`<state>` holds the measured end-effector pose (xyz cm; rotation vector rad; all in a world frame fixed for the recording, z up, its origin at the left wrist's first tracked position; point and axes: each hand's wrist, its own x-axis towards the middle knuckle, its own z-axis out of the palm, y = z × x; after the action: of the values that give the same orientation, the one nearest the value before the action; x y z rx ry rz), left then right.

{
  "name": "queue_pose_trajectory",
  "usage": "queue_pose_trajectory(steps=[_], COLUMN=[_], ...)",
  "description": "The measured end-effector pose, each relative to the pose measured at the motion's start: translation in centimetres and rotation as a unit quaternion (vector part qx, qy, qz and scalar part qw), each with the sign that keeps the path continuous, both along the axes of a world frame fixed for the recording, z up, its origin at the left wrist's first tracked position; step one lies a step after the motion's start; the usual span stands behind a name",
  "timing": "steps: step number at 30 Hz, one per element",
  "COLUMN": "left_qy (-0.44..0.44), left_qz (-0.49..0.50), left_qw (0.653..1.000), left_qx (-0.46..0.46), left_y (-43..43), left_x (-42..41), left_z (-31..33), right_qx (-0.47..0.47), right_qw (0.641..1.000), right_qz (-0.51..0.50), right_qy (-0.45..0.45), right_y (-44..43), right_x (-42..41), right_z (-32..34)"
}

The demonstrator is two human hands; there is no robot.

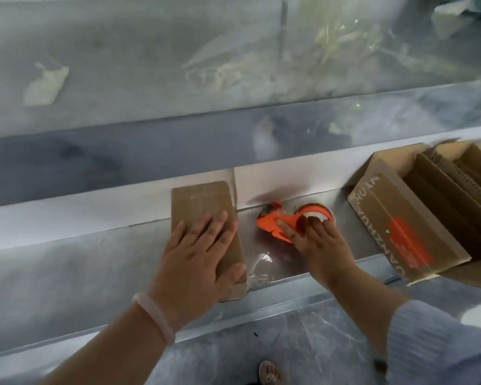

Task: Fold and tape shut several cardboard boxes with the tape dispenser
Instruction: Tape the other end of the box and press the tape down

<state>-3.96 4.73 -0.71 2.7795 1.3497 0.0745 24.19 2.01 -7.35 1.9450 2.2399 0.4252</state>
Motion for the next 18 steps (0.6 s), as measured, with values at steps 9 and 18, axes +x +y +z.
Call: queue_pose_trajectory(steps=[9, 18], left_qy=[0.009, 0.003], left_qz=[0.006, 0.013], left_qw=[1.000, 1.000], left_qx=[-0.001, -0.016], left_y=[0.0, -0.1], left_x=[0.0, 0.1], left_z=[0.1, 0.3], right_qx=[-0.084, -0.059], right_qw=[0.992, 0.760], right_qz=[-0.060, -0.201], right_qy=[0.066, 0.616], right_y=[-1.7, -3.8], right_x=[-2.9, -5.2], right_z=[-1.0, 4.1])
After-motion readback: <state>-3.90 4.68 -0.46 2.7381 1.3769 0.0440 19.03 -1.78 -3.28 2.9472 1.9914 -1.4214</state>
